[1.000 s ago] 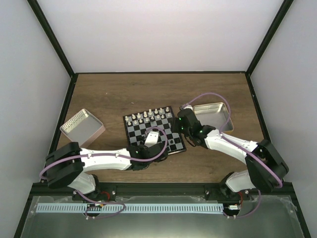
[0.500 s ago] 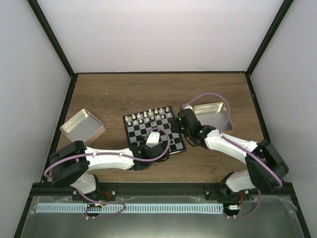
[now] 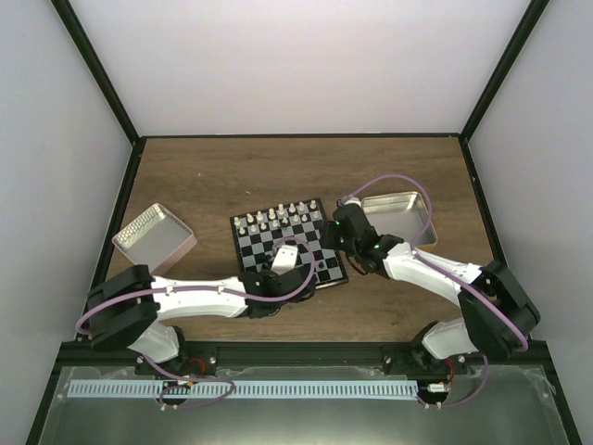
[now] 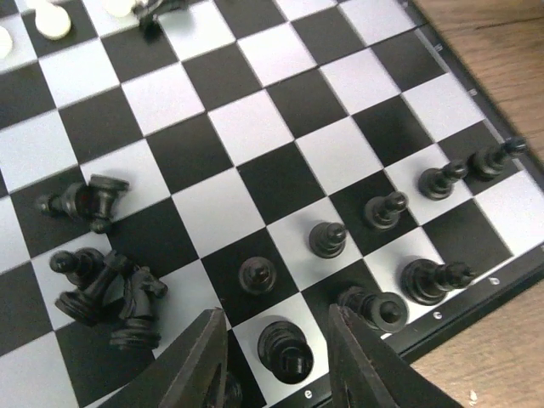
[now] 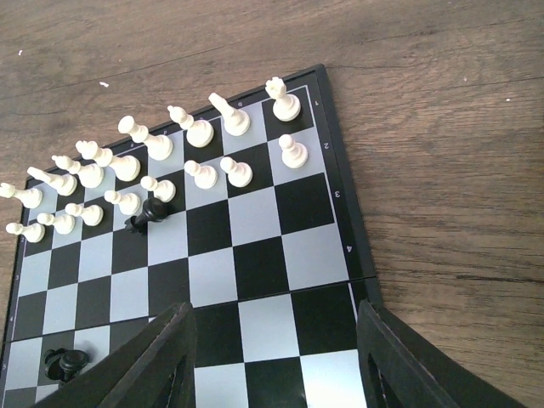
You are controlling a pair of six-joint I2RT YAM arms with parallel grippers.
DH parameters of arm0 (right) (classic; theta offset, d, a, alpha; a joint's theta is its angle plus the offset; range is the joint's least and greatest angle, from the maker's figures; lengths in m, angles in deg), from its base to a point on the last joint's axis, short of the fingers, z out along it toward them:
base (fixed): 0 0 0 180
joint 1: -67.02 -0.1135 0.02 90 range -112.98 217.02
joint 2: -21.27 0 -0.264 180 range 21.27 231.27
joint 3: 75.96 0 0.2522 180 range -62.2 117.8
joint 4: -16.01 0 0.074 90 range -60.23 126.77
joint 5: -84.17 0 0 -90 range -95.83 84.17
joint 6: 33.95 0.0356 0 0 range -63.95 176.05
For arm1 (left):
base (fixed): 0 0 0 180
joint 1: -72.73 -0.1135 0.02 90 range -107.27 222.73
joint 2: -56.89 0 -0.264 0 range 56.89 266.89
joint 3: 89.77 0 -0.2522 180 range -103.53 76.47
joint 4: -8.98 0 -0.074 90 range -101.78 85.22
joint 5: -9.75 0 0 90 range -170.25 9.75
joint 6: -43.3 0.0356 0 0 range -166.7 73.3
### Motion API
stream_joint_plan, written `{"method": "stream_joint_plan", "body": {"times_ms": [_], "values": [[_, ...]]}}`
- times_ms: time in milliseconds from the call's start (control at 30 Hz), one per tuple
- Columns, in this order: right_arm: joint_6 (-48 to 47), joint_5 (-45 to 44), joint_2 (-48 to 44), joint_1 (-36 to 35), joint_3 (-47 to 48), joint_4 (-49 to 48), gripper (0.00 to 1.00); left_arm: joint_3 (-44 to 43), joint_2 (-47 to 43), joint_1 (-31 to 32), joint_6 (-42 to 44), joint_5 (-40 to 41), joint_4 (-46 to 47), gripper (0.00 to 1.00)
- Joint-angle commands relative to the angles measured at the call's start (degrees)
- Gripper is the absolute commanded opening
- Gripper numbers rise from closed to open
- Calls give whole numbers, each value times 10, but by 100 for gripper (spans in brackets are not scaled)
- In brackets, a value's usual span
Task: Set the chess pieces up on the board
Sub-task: Place the chess piece on the chessboard, then pick up the chess piece from the chessboard.
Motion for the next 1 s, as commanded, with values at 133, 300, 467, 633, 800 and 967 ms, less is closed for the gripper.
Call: {"method": "stream_joint_plan", "body": {"times_ms": [133, 300, 467, 633, 800, 967], "values": [[4, 0, -9, 6, -1, -6, 54, -4, -87, -1, 14, -3, 15, 44], [6, 6, -7, 6, -2, -6, 54, 3, -94, -16, 6, -45, 16, 51], [4, 9, -8, 6, 1, -7, 54, -1, -85, -51, -11, -105, -4, 51], [-42, 56, 2, 6, 10, -22, 53, 6, -111, -82, -6, -120, -3, 53], [-113, 158, 41, 6, 65, 1, 53, 41, -176, -152, -7, -137, 4, 57], [-119, 192, 87, -4, 107, 24, 54, 80, -233, -230, 0, -148, -1, 58]]}}
